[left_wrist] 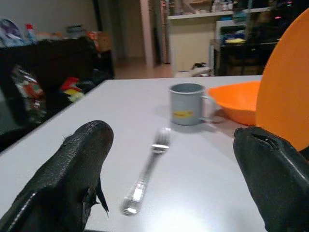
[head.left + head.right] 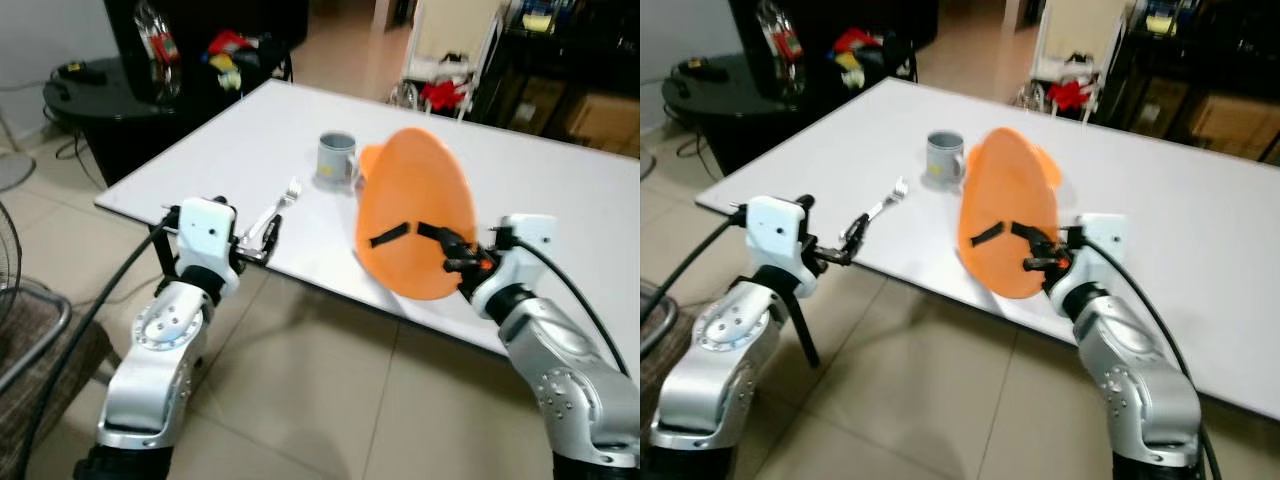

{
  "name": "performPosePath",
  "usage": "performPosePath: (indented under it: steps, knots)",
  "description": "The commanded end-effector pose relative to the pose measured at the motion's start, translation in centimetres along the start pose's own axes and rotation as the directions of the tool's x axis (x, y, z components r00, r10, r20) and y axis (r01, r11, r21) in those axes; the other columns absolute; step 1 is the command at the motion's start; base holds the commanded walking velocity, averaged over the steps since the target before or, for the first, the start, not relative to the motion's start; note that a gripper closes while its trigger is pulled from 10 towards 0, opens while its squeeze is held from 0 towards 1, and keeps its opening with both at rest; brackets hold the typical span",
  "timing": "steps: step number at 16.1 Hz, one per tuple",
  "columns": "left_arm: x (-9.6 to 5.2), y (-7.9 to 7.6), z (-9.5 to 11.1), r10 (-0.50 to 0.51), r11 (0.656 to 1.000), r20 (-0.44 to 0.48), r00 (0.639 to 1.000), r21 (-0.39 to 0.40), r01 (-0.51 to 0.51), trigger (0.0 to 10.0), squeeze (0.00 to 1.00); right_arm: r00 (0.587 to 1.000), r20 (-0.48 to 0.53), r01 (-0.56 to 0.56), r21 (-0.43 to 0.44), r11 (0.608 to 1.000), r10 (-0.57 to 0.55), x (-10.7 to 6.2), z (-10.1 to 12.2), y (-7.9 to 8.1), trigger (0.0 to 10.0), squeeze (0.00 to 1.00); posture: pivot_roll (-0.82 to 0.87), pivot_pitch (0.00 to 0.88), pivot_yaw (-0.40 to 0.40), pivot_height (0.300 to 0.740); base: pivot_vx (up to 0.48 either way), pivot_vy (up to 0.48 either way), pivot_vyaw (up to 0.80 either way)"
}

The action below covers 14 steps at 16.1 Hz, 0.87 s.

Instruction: Setting the table

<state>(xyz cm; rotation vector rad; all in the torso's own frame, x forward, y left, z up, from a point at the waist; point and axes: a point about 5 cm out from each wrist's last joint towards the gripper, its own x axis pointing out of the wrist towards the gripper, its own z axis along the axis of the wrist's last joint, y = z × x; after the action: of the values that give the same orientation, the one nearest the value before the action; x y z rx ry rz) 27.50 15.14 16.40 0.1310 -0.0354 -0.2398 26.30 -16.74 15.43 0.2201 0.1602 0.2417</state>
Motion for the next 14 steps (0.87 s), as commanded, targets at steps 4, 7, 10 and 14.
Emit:
performPosePath:
  steps: [4,7,10,14]
  knots:
    - [0.1,0.8,0.3,0.016,1.0,0.005,1.0,0.019,-0.017,10.0,0.0,0.994,0.005,-0.109,0.104,0.989,0.109,0.7,0.6,1.3,10.0,0.0,0.08,0.0,-0.024,0.74,0.38,0.0,0.0]
    - [0.0,0.7,0.1,-0.038,0.999,-0.023,0.999,0.038,0.039,10.0,0.0,0.975,-0.024,-0.204,0.281,0.938,0.219,1.5,0.5,2.4,10.0,0.0,0.08,0.0,-0.018,0.74,0.0,0.0,0.0]
    - [0.1,1.6,0.3,-0.057,0.996,-0.026,0.998,0.071,0.058,10.0,0.0,0.954,-0.077,-0.231,0.424,0.876,0.289,3.2,0.2,3.0,10.0,0.0,0.08,0.0,-0.013,0.74,0.0,0.0,0.0]
    - [-0.4,1.9,0.7,-0.193,0.977,-0.054,0.98,0.086,0.197,10.0,0.0,0.935,-0.194,-0.144,0.559,0.817,0.298,5.7,-0.9,2.8,10.0,0.0,0.1,0.0,-0.015,0.74,0.0,0.0,0.0]
